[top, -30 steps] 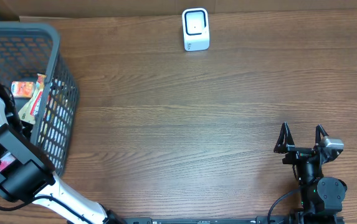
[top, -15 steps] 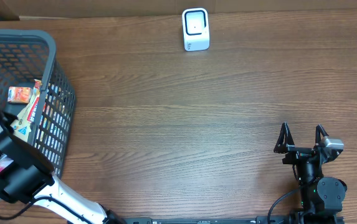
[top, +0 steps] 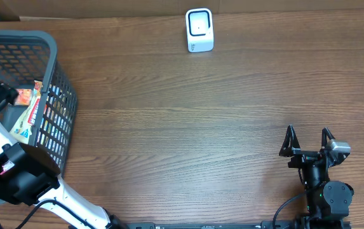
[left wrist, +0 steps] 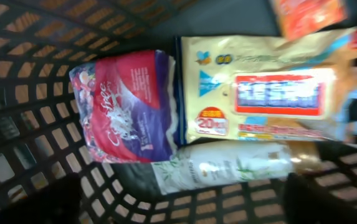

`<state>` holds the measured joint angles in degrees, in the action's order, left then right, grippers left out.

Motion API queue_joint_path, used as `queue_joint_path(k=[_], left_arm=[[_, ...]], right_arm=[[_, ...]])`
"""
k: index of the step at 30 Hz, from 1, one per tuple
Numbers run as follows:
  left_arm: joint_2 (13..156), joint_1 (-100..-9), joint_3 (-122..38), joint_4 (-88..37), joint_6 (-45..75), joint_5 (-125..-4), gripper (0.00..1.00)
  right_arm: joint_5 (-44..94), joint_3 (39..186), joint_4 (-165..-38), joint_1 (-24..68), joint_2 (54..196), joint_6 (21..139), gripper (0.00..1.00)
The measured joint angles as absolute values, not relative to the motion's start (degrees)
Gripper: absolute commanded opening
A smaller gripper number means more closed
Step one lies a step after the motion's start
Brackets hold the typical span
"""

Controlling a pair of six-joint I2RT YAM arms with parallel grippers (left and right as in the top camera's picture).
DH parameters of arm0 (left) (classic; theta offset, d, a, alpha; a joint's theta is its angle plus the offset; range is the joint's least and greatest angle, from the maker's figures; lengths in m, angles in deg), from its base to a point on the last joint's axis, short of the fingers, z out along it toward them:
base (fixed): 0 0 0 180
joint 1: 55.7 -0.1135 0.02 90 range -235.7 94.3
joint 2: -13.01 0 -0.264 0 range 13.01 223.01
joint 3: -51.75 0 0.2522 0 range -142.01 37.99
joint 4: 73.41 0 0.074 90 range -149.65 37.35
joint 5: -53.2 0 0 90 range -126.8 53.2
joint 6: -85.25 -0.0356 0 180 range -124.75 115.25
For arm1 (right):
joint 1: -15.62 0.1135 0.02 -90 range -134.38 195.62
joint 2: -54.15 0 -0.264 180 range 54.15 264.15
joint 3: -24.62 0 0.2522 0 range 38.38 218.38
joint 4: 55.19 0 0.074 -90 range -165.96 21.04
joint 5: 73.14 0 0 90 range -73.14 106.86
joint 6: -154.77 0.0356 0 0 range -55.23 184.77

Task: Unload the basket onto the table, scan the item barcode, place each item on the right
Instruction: 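Grasp the red-purple deodorizer pack with the left gripper inside basket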

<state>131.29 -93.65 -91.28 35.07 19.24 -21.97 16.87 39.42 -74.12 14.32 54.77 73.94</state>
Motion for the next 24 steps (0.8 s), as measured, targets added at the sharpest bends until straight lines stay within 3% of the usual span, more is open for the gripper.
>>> queue_joint_path(k=[6,17,19,21,24], left_arm=[[131.3,-94.1,-75.3,27.9,21.0,-16.8,0.9],[131.3,-94.4,-56.9,15.4,22.4,-12.2,0.89],[131.3,-94.4,-56.1,15.0,22.6,-11.0,0.81],[131.3,-94.5,-55.7,14.8,22.8,-10.0,0.67],[131.3,-95.0,-55.3,14.3,23.6,-8.9,0.21]], right_arm=[[16.9,39.4,-74.1,14.3,54.8,73.9,1.0],[16.9,39.4,-74.1,14.3,54.8,73.9,1.0],[16.9,39.4,-74.1,14.3,54.8,73.9,1.0],[16.9,39.4,-74.1,14.3,54.8,73.9,1.0],[16.9,39.4,-74.1,14.3,54.8,74.0,1.0]])
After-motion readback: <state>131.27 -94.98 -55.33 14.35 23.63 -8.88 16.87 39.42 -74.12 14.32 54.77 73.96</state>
